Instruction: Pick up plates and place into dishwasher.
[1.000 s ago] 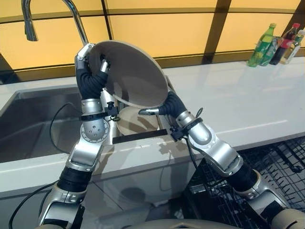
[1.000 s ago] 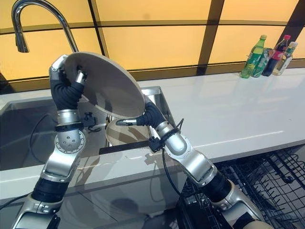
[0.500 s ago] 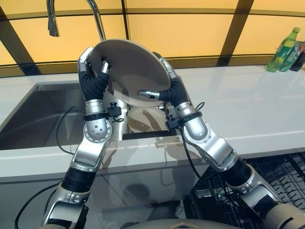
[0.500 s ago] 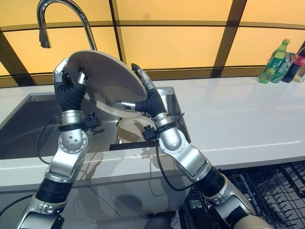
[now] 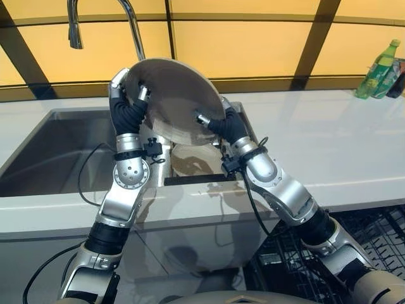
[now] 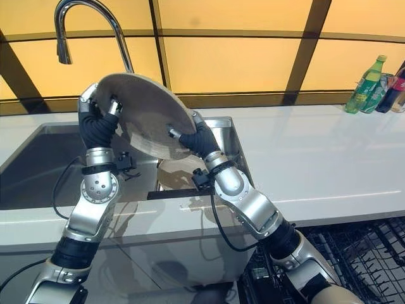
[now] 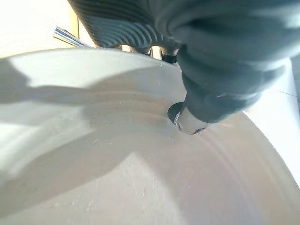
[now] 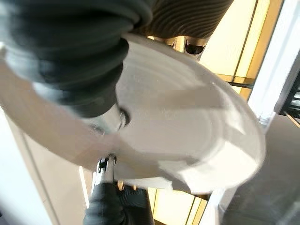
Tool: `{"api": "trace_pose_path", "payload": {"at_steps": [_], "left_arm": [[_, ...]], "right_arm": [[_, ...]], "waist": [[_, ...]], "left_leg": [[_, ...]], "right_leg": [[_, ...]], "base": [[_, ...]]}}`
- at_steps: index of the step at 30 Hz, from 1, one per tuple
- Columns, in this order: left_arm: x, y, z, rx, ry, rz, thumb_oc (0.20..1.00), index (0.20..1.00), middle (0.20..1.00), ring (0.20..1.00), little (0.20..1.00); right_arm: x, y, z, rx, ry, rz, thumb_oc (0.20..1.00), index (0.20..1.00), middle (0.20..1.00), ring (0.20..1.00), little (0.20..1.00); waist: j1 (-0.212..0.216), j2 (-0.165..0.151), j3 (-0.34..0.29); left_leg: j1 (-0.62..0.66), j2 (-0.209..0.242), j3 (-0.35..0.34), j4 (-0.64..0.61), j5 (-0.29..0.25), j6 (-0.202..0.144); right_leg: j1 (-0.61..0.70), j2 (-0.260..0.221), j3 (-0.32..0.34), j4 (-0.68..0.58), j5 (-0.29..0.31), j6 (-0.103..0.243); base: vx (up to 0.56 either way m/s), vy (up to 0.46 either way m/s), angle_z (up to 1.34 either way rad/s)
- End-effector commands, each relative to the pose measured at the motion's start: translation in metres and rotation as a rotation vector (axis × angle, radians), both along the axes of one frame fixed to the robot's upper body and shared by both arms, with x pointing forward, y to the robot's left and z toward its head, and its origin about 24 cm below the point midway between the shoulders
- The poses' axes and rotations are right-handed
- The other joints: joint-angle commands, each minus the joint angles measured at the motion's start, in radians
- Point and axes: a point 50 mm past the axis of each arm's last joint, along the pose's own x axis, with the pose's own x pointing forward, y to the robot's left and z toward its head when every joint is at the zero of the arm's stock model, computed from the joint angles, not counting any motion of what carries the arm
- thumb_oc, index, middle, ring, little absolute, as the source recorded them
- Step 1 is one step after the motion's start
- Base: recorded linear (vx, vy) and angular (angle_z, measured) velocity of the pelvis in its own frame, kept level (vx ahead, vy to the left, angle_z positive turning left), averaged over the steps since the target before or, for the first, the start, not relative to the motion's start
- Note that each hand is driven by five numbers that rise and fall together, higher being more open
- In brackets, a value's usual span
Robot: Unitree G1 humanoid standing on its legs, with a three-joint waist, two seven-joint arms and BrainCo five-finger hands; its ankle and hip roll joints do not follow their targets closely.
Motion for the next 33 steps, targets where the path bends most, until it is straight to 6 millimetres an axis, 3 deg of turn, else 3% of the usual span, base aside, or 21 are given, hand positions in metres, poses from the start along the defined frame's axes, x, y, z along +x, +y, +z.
{"api": "trace_pose_path", "payload": {"at_steps": [1,11,16,17,19,20,27,33], "left_arm": [[0.0,-0.017,0.025,0.032,-0.125,-0.084,0.2,0.2,0.2,0.2,0.2],[0.0,-0.013,0.024,0.027,-0.123,-0.086,0.2,0.2,0.2,0.2,0.2],[0.0,-0.004,0.024,-0.03,-0.128,-0.074,0.2,0.2,0.2,0.2,0.2],[0.0,0.002,0.023,-0.068,-0.129,-0.054,0.282,0.282,0.282,0.282,0.282],[-0.001,0.011,0.024,-0.097,-0.146,-0.02,0.846,0.846,0.846,0.846,0.846],[-0.003,0.02,0.025,-0.124,-0.163,0.004,1.0,1.0,1.0,1.0,1.0],[-0.011,0.06,0.041,-0.13,-0.254,0.182,1.0,1.0,1.0,1.0,1.0],[-0.015,0.094,0.039,-0.125,-0.248,0.303,1.0,1.0,1.0,1.0,1.0]], "right_arm": [[-0.009,0.027,0.023,0.031,-0.059,0.164,0.2,0.2,0.2,0.2,0.2],[-0.008,0.027,0.028,0.026,-0.097,0.142,0.2,0.2,0.2,0.2,0.2],[-0.005,0.015,0.03,0.014,-0.135,0.089,0.2,0.2,0.2,0.2,0.2],[-0.004,0.01,0.031,0.005,-0.146,0.069,0.2,0.2,0.2,0.2,0.2],[-0.003,0.002,0.031,-0.002,-0.157,0.046,0.2,0.2,0.2,0.2,0.2],[-0.002,-0.005,0.031,-0.021,-0.173,0.02,0.2,0.2,0.2,0.2,0.2],[0.007,-0.047,0.03,-0.084,-0.211,-0.143,0.2,0.2,0.2,0.2,0.2],[0.009,-0.095,0.028,-0.163,-0.243,-0.318,0.2,0.2,0.2,0.2,0.2]], "waist": [[-0.001,-0.02,-0.039],[0.002,-0.02,-0.037],[-0.005,-0.021,-0.037],[-0.009,-0.022,-0.038],[-0.015,-0.021,-0.04],[-0.021,-0.02,-0.041],[-0.057,-0.01,-0.045],[-0.095,0.001,-0.05]], "left_leg": [[-0.045,-0.096,0.014,-0.042,0.086,0.091],[-0.046,-0.093,0.019,-0.041,0.089,0.091],[-0.044,-0.088,0.032,-0.042,0.088,0.087],[-0.043,-0.087,0.036,-0.042,0.088,0.086],[-0.042,-0.085,0.042,-0.042,0.087,0.086],[-0.041,-0.084,0.046,-0.042,0.087,0.086],[-0.032,-0.077,0.072,-0.037,0.079,0.081],[-0.018,-0.069,0.105,-0.036,0.07,0.079]], "right_leg": [[0.02,0.006,0.004,0.124,-0.103,-0.008],[0.019,0.01,0.001,0.127,-0.104,-0.011],[0.022,0.011,0.003,0.125,-0.103,-0.009],[0.021,0.011,0.006,0.126,-0.103,-0.009],[0.019,0.012,0.01,0.128,-0.104,-0.009],[0.016,0.013,0.014,0.131,-0.105,-0.01],[0.011,0.017,0.035,0.139,-0.11,-0.016],[0.011,0.019,0.063,0.137,-0.108,-0.017]], "base": [[-0.01,-0.001,0.04],[-0.01,0.0,0.02],[0.0,0.0,0.01],[0.0,0.0,0.0],[0.0,0.0,0.0],[-0.03,0.003,-0.01],[-0.03,0.012,-0.06],[0.0,0.026,-0.19]]}}
